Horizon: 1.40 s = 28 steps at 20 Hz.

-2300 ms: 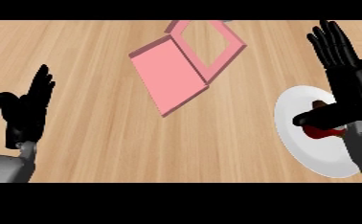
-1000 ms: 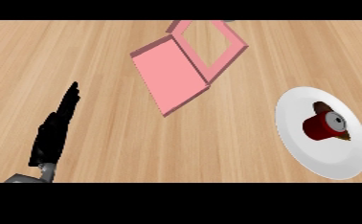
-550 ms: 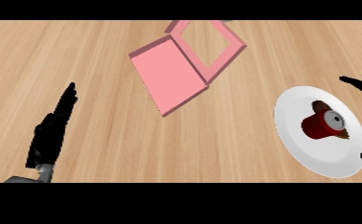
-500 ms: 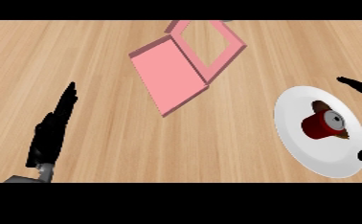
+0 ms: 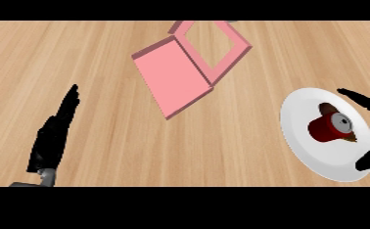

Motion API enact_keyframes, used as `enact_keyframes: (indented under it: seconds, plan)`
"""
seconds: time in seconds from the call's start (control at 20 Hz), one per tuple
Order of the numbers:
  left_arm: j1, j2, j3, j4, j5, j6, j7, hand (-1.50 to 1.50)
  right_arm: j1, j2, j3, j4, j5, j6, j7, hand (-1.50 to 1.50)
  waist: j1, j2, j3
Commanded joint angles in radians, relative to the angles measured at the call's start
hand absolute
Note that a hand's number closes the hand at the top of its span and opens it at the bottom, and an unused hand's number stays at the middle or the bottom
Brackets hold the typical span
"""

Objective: Pick the can from the plate and place it in the cardboard box

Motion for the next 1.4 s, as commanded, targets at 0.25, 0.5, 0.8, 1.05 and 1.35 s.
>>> enact_keyframes:
  seconds: [0.25,0.5,0.8,1.05,1.35]
  plan:
    - [-0.011,-0.046,0.075,0.027,-0.046,-0.073,0.0,0.0,-0.05,0.098,-0.054,0.154,0.158,0.018,-0.098,-1.5,0.003,0.002,0.0]
    - [-0.046,-0.072,0.129,0.081,-0.052,-0.123,-0.035,0.0,-0.025,0.154,-0.093,0.018,0.173,0.055,-0.001,-1.5,-0.002,0.001,0.0]
    - [0.034,-0.107,0.141,0.039,-0.093,-0.146,-0.053,0.0,-0.002,0.172,-0.153,0.12,0.254,0.023,-0.146,-1.5,0.001,0.001,0.0]
    - [-0.075,-0.132,0.154,0.01,-0.14,-0.15,0.066,0.0,-0.009,0.267,-0.123,0.149,0.329,-0.022,-0.14,-1.5,-0.001,0.001,0.0]
    - [-0.004,-0.185,0.166,-0.017,-0.182,-0.161,0.047,0.0,0.008,0.272,-0.167,0.157,0.383,0.019,-0.174,-1.5,0.0,0.001,0.0]
